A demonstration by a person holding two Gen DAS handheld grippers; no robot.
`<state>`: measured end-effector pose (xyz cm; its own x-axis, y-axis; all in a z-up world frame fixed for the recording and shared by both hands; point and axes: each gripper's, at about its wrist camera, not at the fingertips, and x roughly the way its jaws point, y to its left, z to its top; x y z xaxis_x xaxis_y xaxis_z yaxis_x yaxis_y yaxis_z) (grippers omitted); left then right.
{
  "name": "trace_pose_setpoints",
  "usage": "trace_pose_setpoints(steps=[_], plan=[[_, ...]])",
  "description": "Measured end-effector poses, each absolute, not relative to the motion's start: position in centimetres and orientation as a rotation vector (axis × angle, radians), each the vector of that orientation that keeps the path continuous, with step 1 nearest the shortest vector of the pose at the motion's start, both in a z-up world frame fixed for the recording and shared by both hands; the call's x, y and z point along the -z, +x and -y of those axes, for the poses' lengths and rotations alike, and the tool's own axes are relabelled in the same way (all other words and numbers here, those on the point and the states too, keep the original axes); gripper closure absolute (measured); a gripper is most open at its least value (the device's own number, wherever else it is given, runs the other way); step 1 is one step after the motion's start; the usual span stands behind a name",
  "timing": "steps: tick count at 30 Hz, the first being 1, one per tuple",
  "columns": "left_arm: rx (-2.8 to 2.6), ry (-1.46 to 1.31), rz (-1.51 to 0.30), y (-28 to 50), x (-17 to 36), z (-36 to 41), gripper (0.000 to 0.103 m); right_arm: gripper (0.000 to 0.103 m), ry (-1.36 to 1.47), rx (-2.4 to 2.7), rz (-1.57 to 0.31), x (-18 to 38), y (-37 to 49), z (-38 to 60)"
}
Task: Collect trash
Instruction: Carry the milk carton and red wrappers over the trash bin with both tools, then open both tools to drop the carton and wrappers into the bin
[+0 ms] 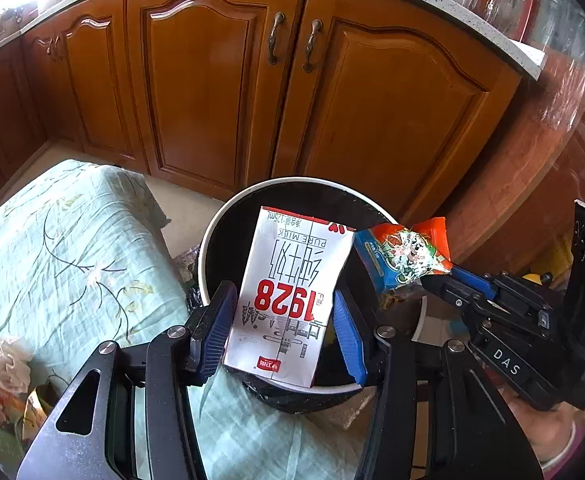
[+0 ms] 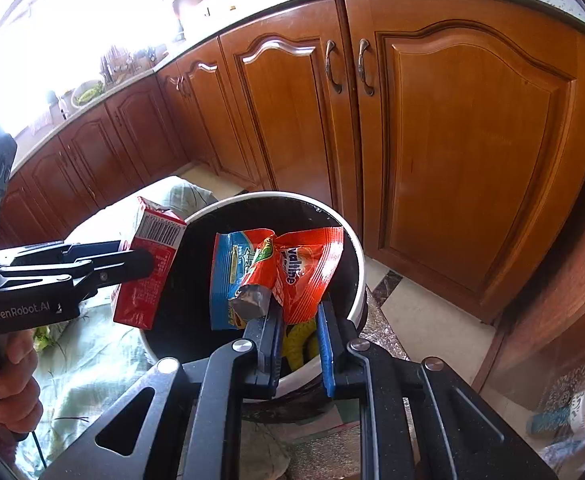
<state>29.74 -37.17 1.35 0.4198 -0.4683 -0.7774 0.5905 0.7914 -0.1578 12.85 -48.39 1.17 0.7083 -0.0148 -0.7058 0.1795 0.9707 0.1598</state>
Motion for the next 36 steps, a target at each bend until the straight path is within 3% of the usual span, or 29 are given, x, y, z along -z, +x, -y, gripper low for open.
trace_pose_setpoints(steps=[8,10,12,16,19,21,24,36], plan=[[0.659,0.181,-0.962,30.5,0.1,38.4,0.055,0.083,0.199,0.108,-0.823,-0.7,14.8,48.7],[0.659,0.178,-0.975,30.6,0.3,38.4,0.052,0.079,0.205,0.105,-0.826,-0.6,14.8,48.8],[0.652,0.171,-0.978,30.6,0.4,38.3,0.042,0.068,0.212,0.104,-0.821,-0.6,14.8,49.0],[0.646,0.134,-0.964,30.1,0.2,37.0,0.041,0.06,0.24,0.097,-0.801,-0.6,14.1,49.0],[0.636,0.081,-0.946,29.4,0.1,35.2,0.041,0.044,0.279,0.087,-0.766,-0.6,12.9,48.7],[0.616,0.041,-0.931,28.5,0.1,33.8,0.04,0.022,0.315,0.091,-0.728,-0.6,12.0,48.5],[0.578,-0.034,-0.917,26.9,0.4,31.3,0.035,0.01,0.367,0.09,-0.675,-0.5,10.6,47.7],[0.449,-0.089,-0.863,20.9,1.2,22.0,0.032,0.008,0.462,-0.014,-0.627,-0.4,8.2,43.1]])
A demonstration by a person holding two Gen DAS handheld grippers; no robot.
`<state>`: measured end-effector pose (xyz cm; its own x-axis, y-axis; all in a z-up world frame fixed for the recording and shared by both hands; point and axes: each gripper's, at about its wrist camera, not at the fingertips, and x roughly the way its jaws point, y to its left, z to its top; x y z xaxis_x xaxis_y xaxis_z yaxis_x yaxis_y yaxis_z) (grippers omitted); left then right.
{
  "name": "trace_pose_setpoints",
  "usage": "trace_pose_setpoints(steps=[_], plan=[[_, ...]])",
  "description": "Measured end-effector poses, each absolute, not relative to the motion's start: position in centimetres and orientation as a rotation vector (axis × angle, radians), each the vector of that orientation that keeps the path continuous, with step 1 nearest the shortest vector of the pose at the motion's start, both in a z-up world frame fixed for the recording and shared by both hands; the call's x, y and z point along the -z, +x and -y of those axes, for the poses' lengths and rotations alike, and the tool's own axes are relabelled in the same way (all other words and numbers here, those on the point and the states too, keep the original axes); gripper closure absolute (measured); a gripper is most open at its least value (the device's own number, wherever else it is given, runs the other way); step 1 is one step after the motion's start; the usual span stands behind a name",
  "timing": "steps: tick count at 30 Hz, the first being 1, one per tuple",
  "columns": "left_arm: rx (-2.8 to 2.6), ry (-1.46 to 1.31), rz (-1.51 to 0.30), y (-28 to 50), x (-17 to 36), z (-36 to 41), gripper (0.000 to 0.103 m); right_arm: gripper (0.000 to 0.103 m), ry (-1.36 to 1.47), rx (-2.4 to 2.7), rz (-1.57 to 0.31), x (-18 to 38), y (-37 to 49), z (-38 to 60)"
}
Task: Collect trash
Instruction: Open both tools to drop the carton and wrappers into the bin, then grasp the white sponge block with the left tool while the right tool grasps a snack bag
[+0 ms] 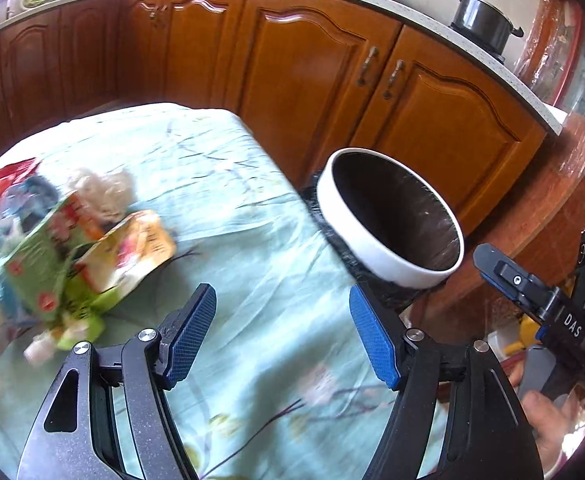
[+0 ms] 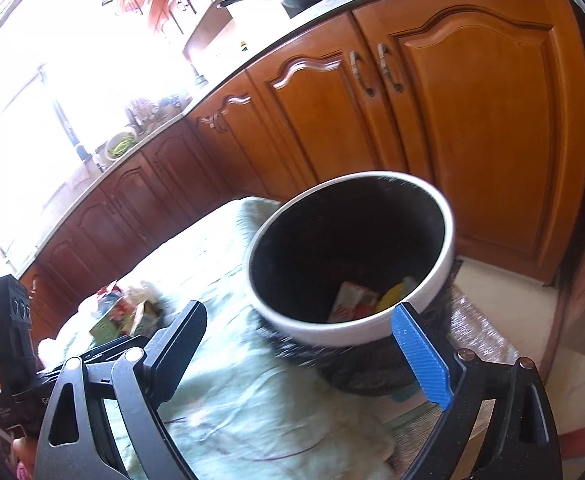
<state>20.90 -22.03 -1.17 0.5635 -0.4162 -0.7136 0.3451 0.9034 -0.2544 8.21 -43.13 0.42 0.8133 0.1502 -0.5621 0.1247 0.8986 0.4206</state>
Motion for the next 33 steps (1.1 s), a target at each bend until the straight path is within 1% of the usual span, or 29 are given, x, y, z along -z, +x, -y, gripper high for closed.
trace_pose_setpoints(steps=[17,22,28,31,32,33], plan=[[0.312,-0.104,-0.822,17.2,1.0,12.0,0.032,0.008,0.431,-0.201,-0.701,0.0,8.7,34.0],[0.255,-0.02,-0.769,16.3,0.5,9.5,0.032,0.008,0.425,-0.274,-0.737,0.5,9.6,31.3],[0.225,0.032,-0.748,16.2,0.0,5.9,0.032,0.008,0.431,-0.354,-0.775,0.8,11.0,28.4],[0.213,0.061,-0.74,16.3,-0.2,4.1,0.032,0.01,0.458,-0.386,-0.795,1.3,11.7,27.5],[0.213,0.072,-0.741,16.5,-0.3,3.4,0.031,0.014,0.463,-0.392,-0.801,1.5,12.0,27.2],[0.213,0.085,-0.743,16.7,-0.4,2.9,0.03,0.022,0.468,-0.394,-0.809,1.7,12.3,26.9]])
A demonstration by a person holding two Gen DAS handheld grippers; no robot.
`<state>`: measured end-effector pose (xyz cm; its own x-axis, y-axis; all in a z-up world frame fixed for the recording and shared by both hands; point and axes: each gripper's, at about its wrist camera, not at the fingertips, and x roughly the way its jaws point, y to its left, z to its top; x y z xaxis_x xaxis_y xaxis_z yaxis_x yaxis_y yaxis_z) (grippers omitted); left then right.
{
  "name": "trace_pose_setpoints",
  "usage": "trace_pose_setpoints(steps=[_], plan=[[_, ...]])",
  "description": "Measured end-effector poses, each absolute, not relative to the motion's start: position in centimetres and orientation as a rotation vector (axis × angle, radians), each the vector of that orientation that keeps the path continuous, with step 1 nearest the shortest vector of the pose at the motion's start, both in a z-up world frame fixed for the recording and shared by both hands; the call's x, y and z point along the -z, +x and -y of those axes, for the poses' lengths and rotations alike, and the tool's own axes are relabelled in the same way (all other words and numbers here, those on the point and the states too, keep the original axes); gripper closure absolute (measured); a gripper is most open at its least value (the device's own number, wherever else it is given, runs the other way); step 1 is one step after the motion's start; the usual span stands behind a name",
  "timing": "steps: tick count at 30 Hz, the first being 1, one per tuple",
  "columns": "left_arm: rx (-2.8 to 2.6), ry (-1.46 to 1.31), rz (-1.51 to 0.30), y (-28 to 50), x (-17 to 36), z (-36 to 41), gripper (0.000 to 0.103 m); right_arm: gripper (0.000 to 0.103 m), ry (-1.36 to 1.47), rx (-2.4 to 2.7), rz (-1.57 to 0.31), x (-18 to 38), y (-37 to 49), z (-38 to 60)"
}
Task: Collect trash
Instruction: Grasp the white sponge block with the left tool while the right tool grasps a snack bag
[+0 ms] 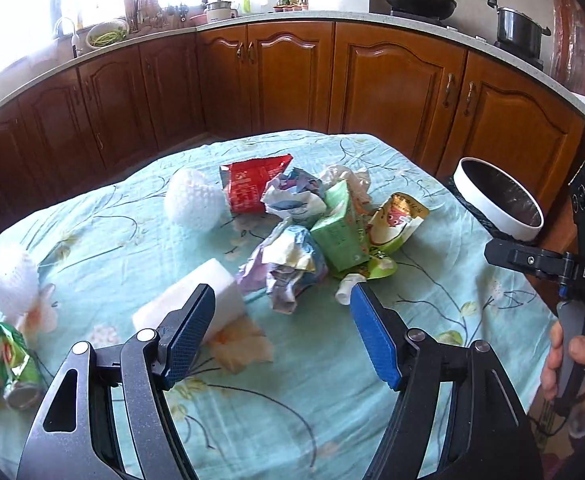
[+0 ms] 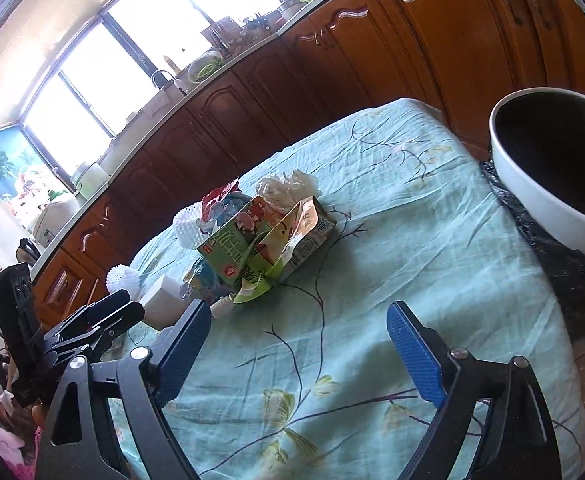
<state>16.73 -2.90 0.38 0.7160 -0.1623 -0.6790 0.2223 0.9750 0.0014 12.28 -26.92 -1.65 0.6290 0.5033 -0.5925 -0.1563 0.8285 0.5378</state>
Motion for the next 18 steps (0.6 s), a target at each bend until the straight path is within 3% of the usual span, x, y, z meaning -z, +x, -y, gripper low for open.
trace_pose_setpoints(steps=[2,16,18], plan=[[0.187,0.119,-0.738,17.1,-0.5,1.8,0.029,0.032,0.487,-0.395,-0.827,2.1,13.0,26.5],[0.195,0.265,-0.816,20.4,2.5,-0.2,0.027,0.054,0.573,-0.388,-0.89,4.1,18.3,24.6],[0.209,0.27,-0.837,20.6,3.3,-0.1,0.027,0.071,0.574,-0.388,-0.896,4.4,18.7,24.3]])
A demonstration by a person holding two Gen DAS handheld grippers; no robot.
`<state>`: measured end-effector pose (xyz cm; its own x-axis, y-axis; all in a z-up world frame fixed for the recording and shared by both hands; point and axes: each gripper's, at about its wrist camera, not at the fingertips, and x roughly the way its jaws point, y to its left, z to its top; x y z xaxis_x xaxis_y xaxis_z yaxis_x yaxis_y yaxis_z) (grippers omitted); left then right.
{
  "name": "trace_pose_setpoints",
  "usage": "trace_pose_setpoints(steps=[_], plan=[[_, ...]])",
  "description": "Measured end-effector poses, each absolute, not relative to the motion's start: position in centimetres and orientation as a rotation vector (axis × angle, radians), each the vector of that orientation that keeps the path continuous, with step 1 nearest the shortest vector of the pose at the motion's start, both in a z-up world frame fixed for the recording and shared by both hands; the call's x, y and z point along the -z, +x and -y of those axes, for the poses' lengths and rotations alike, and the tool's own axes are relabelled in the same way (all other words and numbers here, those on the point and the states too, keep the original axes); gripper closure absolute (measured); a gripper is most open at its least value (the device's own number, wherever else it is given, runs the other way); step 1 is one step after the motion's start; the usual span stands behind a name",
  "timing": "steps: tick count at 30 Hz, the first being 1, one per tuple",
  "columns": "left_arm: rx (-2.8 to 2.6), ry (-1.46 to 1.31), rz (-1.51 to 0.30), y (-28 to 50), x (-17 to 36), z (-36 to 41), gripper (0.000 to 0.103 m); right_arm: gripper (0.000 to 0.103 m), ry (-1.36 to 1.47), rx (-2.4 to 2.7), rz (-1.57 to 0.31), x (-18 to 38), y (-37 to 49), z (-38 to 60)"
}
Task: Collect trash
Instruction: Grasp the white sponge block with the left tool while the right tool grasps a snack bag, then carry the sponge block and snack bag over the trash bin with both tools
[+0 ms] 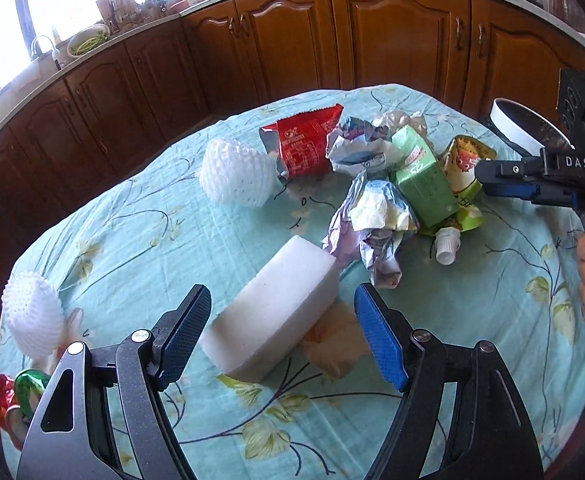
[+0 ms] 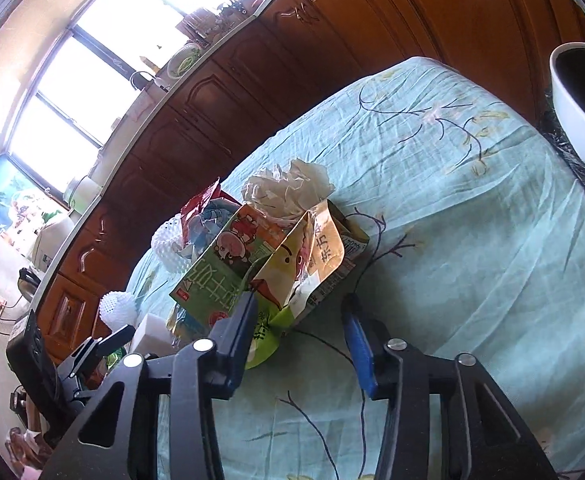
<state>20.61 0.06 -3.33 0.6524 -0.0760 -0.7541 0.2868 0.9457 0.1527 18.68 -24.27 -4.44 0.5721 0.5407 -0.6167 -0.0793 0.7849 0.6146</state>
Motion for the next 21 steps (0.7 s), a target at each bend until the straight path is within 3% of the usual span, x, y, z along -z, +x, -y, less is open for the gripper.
trace_pose_setpoints(steps=[2,9,11,21], plan=[[0.199,0.285,-0.845,20.8,4.0,0.1,0.031,0.09,0.569,-0.387,-0.904,4.7,18.8,24.1],[0.166,0.245,-0.845,20.3,2.9,0.3,0.068,0.097,0.526,-0.415,-0.825,3.0,16.7,25.4],[0.176,0.21,-0.847,20.0,2.5,0.5,0.073,0.099,0.521,-0.421,-0.805,2.4,15.8,26.2],[0.343,0.064,-0.797,17.8,-0.5,5.9,0.076,0.101,0.511,-0.383,-0.736,-0.1,12.1,30.6]])
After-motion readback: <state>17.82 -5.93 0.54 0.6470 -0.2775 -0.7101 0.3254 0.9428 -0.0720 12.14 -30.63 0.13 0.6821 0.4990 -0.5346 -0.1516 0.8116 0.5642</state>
